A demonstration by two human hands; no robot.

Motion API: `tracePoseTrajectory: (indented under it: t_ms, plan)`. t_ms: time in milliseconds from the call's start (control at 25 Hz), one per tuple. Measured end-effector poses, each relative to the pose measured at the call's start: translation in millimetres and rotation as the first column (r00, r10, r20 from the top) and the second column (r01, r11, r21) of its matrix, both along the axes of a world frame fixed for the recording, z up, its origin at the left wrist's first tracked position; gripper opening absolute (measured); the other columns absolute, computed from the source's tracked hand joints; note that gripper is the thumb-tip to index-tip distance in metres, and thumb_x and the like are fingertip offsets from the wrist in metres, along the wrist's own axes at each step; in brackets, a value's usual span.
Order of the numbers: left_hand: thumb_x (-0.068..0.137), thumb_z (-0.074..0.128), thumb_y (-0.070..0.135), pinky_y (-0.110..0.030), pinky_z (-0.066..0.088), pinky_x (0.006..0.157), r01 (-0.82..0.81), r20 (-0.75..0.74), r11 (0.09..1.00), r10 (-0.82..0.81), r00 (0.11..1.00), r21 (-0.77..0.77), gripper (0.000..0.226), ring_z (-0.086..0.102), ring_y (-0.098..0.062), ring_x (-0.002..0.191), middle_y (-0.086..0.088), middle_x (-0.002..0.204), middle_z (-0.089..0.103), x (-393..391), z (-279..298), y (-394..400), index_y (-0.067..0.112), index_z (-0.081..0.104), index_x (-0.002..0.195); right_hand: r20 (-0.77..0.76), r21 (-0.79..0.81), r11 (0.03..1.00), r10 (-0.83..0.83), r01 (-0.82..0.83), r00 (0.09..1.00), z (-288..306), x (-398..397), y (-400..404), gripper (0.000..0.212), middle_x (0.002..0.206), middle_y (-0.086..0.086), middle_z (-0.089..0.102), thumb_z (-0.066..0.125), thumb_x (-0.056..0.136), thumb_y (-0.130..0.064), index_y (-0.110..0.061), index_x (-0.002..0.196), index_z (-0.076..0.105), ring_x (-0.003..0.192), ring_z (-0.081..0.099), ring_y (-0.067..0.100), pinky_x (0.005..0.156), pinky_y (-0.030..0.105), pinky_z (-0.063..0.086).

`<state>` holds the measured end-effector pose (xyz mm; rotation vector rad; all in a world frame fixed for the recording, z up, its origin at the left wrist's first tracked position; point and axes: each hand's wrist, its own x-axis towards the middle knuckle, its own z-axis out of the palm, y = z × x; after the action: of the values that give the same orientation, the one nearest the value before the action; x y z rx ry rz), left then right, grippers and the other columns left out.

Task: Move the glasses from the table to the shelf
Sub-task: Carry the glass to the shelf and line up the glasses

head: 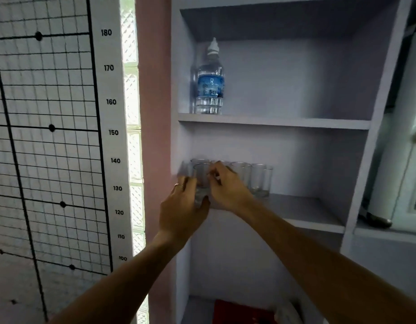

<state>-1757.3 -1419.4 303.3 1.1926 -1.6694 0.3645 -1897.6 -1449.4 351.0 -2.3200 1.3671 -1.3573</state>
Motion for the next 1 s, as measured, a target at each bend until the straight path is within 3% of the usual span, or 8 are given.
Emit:
tracePoseTrajectory:
  t_ms: [120, 200, 360, 520, 680, 760, 880, 1000]
  plan:
    - [0.087, 0.062, 0.040, -0.019, 0.034, 0.052, 0.081, 0.006, 0.997, -0.081, 0.997, 0.017, 0.025, 0.052, -0.015, 0.068, 0.000, 0.103, 0.053, -19.3, 1.8, -2.5, 0.024, 0.045, 0.096, 0.015, -0.048, 0.998, -0.047, 0.048, 0.999, -1.3, -23.1, 11.7, 0.007, 0.104, 0.007, 0.061, 0.050, 0.097, -0.021, -0.018, 0.101, 0.054, 0.089, 0.061, 0.024, 0.077, 0.041, 0.053]
    - [0.084, 0.067, 0.039, -0.021, 0.038, 0.051, 0.126, 0.011, 0.992, -0.126, 0.992, 0.007, 0.028, 0.051, -0.013, 0.066, 0.002, 0.103, 0.052, -37.5, 3.9, -3.3, 0.025, 0.045, 0.094, 0.033, -0.053, 0.995, -0.085, 0.086, 0.996, -1.4, -41.8, 18.3, 0.006, 0.104, 0.007, 0.060, 0.049, 0.096, -0.020, -0.018, 0.100, 0.054, 0.087, 0.061, 0.025, 0.077, 0.043, 0.054]
    - [0.081, 0.070, 0.040, -0.036, 0.054, 0.053, 0.190, 0.004, 0.981, -0.190, 0.982, 0.025, 0.031, 0.059, -0.019, 0.070, 0.002, 0.110, 0.052, -77.7, 7.2, -6.0, 0.024, 0.049, 0.097, 0.082, -0.052, 0.985, -0.158, 0.163, 0.984, -0.9, -79.9, 32.9, 0.005, 0.102, 0.005, 0.058, 0.048, 0.094, -0.020, -0.022, 0.096, 0.052, 0.084, 0.061, 0.027, 0.074, 0.043, 0.052]
    - [0.076, 0.073, 0.044, -0.026, 0.043, 0.050, 0.237, 0.041, 0.971, -0.238, 0.970, 0.032, 0.035, 0.058, -0.016, 0.067, 0.005, 0.107, 0.051, -116.8, 7.2, -11.4, 0.024, 0.051, 0.096, 0.113, -0.037, 0.965, -0.253, 0.258, 0.961, -1.9, -116.8, 44.9, 0.007, 0.099, 0.003, 0.056, 0.048, 0.093, -0.019, -0.024, 0.093, 0.052, 0.083, 0.059, 0.024, 0.075, 0.040, 0.050]
    - [0.076, 0.072, 0.045, -0.028, 0.042, 0.052, 0.269, 0.040, 0.960, -0.273, 0.961, 0.080, 0.035, 0.063, -0.019, 0.070, 0.004, 0.107, 0.055, -145.0, 6.6, -15.4, 0.023, 0.053, 0.096, 0.137, 0.022, 0.952, -0.304, 0.304, 0.943, -4.6, -142.3, 48.6, 0.008, 0.102, 0.004, 0.056, 0.046, 0.095, -0.022, -0.027, 0.095, 0.052, 0.086, 0.059, 0.022, 0.080, 0.043, 0.053]
    - [0.078, 0.070, 0.045, -0.027, 0.039, 0.055, 0.258, 0.051, 0.961, -0.264, 0.963, 0.098, 0.034, 0.064, -0.020, 0.075, 0.003, 0.106, 0.058, -153.6, 6.5, -17.8, 0.023, 0.053, 0.097, 0.163, 0.046, 0.951, -0.309, 0.305, 0.937, -6.0, -150.1, 48.6, 0.012, 0.106, 0.003, 0.056, 0.047, 0.095, -0.024, -0.032, 0.101, 0.053, 0.089, 0.061, 0.019, 0.077, 0.036, 0.056]
    - [0.080, 0.070, 0.041, -0.031, 0.045, 0.056, 0.273, 0.046, 0.952, -0.282, 0.958, 0.138, 0.035, 0.067, -0.024, 0.080, 0.001, 0.110, 0.060, -161.1, 6.4, -20.2, 0.021, 0.053, 0.103, 0.229, 0.080, 0.956, -0.294, 0.284, 0.928, -10.5, -158.7, 48.3, 0.022, 0.111, 0.001, 0.057, 0.046, 0.096, -0.023, -0.038, 0.110, 0.053, 0.086, 0.061, 0.007, 0.058, 0.009, 0.048]
    - [0.080, 0.069, 0.038, -0.031, 0.044, 0.057, 0.277, 0.028, 0.949, -0.284, 0.958, 0.149, 0.038, 0.068, -0.028, 0.083, 0.000, 0.116, 0.061, -162.8, 6.2, -21.1, 0.020, 0.055, 0.109, 0.265, 0.108, 0.956, -0.293, 0.273, 0.919, -14.3, -163.2, 45.7, 0.029, 0.115, 0.000, 0.058, 0.045, 0.097, -0.020, -0.042, 0.115, 0.050, 0.087, 0.060, 0.004, 0.055, 0.005, 0.045]
